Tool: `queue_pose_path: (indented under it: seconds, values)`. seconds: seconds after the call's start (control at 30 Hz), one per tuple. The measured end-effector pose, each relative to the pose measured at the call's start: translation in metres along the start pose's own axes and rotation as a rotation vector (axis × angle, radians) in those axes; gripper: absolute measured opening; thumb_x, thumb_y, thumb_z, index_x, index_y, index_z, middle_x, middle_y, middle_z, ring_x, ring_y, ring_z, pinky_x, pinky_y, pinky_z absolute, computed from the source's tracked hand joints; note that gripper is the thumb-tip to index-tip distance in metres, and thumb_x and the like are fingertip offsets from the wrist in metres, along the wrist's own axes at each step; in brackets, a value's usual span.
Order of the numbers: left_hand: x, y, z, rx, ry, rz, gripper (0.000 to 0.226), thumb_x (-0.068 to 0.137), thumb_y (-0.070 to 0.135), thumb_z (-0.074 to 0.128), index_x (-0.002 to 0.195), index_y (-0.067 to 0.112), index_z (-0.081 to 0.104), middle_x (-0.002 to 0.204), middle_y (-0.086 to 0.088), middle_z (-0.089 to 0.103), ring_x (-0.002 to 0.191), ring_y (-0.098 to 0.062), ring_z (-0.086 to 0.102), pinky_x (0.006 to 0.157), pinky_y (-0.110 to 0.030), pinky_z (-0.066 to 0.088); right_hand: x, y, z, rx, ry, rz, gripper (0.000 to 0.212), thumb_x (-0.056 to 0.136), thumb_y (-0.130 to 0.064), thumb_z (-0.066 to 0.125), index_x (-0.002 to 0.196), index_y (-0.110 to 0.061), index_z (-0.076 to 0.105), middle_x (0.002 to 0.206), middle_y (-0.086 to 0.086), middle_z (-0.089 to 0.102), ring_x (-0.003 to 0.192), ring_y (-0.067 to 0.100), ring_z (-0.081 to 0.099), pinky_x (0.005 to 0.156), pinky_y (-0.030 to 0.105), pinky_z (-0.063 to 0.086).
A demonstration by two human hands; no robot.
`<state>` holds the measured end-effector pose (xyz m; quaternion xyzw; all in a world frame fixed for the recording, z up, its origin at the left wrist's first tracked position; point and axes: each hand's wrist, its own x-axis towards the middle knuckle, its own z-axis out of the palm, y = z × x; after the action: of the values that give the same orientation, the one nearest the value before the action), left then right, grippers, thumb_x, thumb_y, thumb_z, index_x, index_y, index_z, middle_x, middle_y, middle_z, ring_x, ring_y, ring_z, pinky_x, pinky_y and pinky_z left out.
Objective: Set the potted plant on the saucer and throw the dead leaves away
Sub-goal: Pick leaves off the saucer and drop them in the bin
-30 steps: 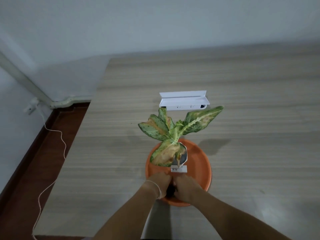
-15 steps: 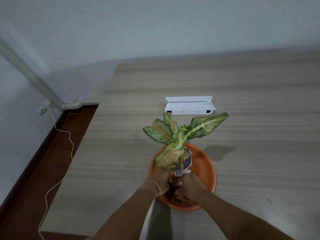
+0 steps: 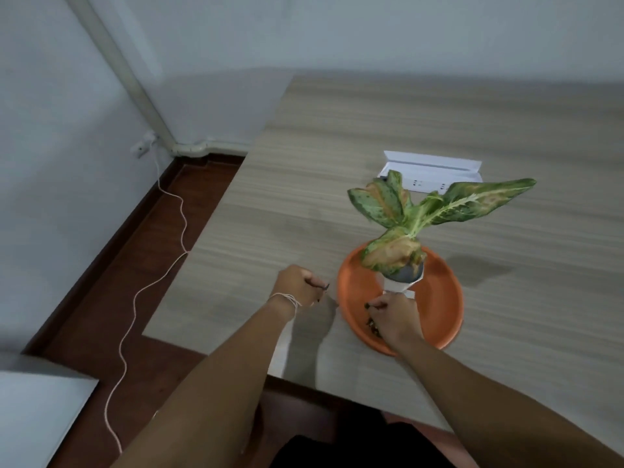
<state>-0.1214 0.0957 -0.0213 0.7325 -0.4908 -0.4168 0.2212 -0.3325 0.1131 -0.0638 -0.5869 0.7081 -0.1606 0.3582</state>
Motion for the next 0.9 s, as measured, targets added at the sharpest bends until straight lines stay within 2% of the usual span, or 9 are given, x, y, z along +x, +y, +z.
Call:
queue_pose_path:
  seconds: [0.07,0.13,0.23,0.33,0.43,0.5,0.6,0.7,0.9]
  values:
    - [-0.012,-0.027,-0.029,-0.086,0.081,-0.049,0.008,0.067,0.005,0.080,0.069,0.012,0.078,0.061,-0.006,0.072,0.049,-0.016,0.064,0.052,-0.021,0.051,-0.011,-0.019,0.011,-0.004,0.012,-0.026,0.014,0.082,-0.012,0.067,0.084,-0.019,0.080,0.082,0.001,0.077,0.073,0.014,0.069,0.059,0.020,0.044]
    - [-0.030,-0.061,-0.062,-0.137,0.172,-0.088,0.008,0.067,0.004,0.082,0.070,0.010,0.077,0.063,-0.009,0.073,0.046,-0.015,0.063,0.049,-0.020,0.051,-0.024,-0.044,0.027,0.028,0.012,-0.059,0.020,0.084,-0.011,0.065,0.070,-0.016,0.078,0.067,0.002,0.075,0.059,0.013,0.068,0.049,0.024,0.047]
    - [-0.064,-0.120,-0.113,-0.150,0.293,-0.161,0.008,0.067,0.005,0.082,0.070,0.009,0.075,0.056,-0.010,0.069,0.040,-0.009,0.060,0.050,-0.018,0.052,-0.054,-0.100,0.060,0.089,-0.013,-0.198,0.025,0.086,-0.009,0.062,0.067,-0.013,0.077,0.062,0.000,0.072,0.047,0.010,0.063,0.039,0.013,0.042]
    - [-0.106,-0.173,-0.151,-0.260,0.383,-0.251,0.013,0.067,0.001,0.082,0.069,0.009,0.072,0.059,-0.013,0.068,0.045,-0.018,0.064,0.054,-0.030,0.060,-0.086,-0.159,0.111,0.091,-0.101,-0.369,0.020,0.082,-0.013,0.065,0.066,-0.015,0.077,0.065,-0.006,0.073,0.057,0.005,0.065,0.049,0.016,0.045]
    - [-0.147,-0.221,-0.180,-0.279,0.475,-0.352,0.013,0.068,0.000,0.080,0.070,0.010,0.072,0.057,-0.009,0.067,0.038,-0.009,0.062,0.045,-0.020,0.054,-0.121,-0.200,0.179,0.085,-0.239,-0.482,0.012,0.079,-0.012,0.069,0.075,-0.016,0.080,0.076,-0.001,0.078,0.067,0.006,0.067,0.065,0.020,0.051]
    - [-0.168,-0.247,-0.193,-0.322,0.529,-0.414,0.015,0.066,0.002,0.081,0.066,0.014,0.071,0.060,-0.010,0.069,0.046,-0.015,0.066,0.054,-0.025,0.057,-0.142,-0.216,0.221,0.031,-0.331,-0.567,0.011,0.079,-0.010,0.071,0.085,-0.012,0.080,0.085,0.004,0.079,0.073,0.009,0.067,0.072,0.021,0.051]
    - [-0.190,-0.278,-0.210,-0.267,0.593,-0.502,0.014,0.063,0.012,0.085,0.074,0.014,0.076,0.075,-0.007,0.074,0.067,-0.017,0.070,0.070,-0.024,0.056,-0.163,-0.233,0.270,-0.056,-0.400,-0.679,0.013,0.081,-0.013,0.072,0.091,-0.012,0.080,0.090,0.004,0.079,0.077,0.010,0.066,0.076,0.017,0.045]
    - [-0.201,-0.300,-0.223,-0.252,0.613,-0.533,0.020,0.064,0.016,0.086,0.082,0.013,0.078,0.085,-0.004,0.075,0.079,-0.016,0.069,0.077,-0.022,0.053,-0.173,-0.241,0.305,-0.101,-0.434,-0.707,0.013,0.081,-0.015,0.071,0.091,-0.013,0.080,0.090,0.004,0.079,0.079,0.013,0.069,0.081,0.022,0.051]
    - [-0.201,-0.342,-0.221,-0.249,0.599,-0.579,0.012,0.064,0.014,0.084,0.068,0.019,0.074,0.080,-0.009,0.077,0.075,-0.022,0.074,0.079,-0.031,0.060,-0.174,-0.242,0.344,-0.176,-0.497,-0.671,0.016,0.084,-0.014,0.069,0.096,-0.012,0.079,0.088,0.005,0.078,0.070,0.010,0.067,0.072,0.019,0.053]
